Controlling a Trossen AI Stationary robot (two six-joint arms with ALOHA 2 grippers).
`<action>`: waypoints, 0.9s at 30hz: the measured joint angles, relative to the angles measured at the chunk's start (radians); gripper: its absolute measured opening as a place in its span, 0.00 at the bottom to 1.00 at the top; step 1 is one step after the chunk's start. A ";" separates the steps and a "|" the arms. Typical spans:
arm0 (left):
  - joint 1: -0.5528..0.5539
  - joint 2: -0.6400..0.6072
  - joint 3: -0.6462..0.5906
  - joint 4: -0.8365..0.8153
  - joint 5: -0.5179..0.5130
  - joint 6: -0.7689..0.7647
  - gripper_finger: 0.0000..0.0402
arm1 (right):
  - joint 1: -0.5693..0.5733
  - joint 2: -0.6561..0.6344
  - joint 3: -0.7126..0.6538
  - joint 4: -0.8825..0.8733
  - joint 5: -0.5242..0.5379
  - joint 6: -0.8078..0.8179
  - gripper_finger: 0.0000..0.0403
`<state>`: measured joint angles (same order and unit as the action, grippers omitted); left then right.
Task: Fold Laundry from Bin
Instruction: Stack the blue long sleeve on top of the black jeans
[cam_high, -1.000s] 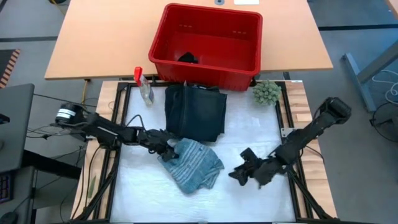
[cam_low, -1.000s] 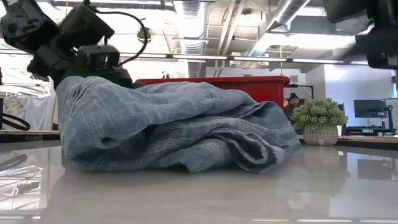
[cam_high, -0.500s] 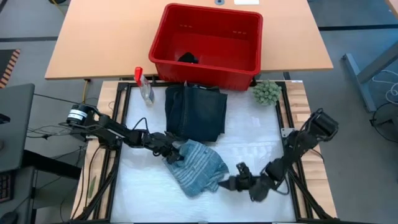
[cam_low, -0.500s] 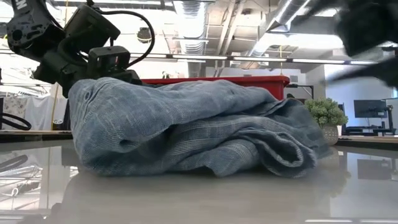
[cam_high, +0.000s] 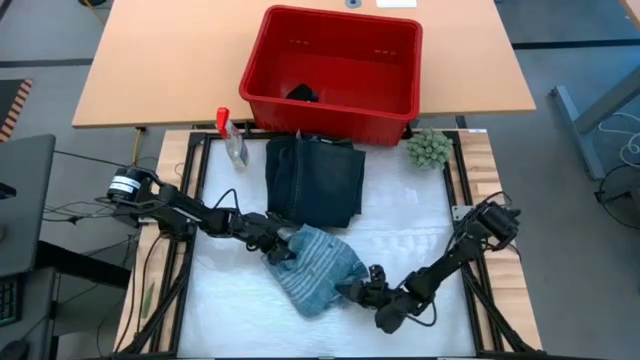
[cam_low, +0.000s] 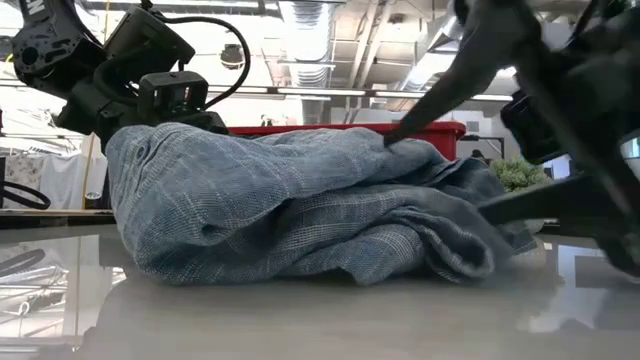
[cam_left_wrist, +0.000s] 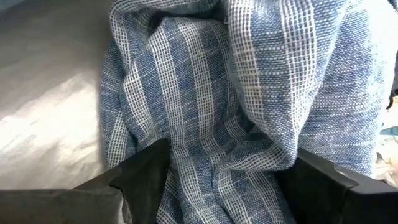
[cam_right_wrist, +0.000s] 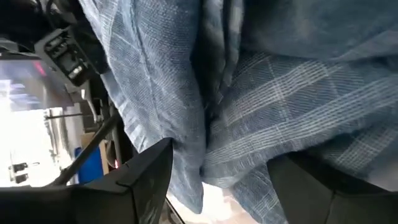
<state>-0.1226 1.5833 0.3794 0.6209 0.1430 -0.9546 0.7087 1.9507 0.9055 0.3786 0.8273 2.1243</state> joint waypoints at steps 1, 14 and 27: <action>0.000 0.000 0.000 0.000 0.005 -0.001 0.68 | -0.007 0.000 0.001 -0.005 -0.006 -0.001 0.70; -0.001 0.000 0.000 0.000 0.029 -0.003 0.68 | -0.176 0.000 0.053 -0.131 -0.146 -0.257 0.70; -0.049 0.022 0.027 -0.020 -0.128 -0.052 0.53 | -0.228 -0.004 0.161 -0.542 -0.329 -0.350 0.41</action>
<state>-0.1720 1.6053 0.4066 0.6010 0.0148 -1.0064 0.4808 1.9468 1.0662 -0.1636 0.4980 1.7739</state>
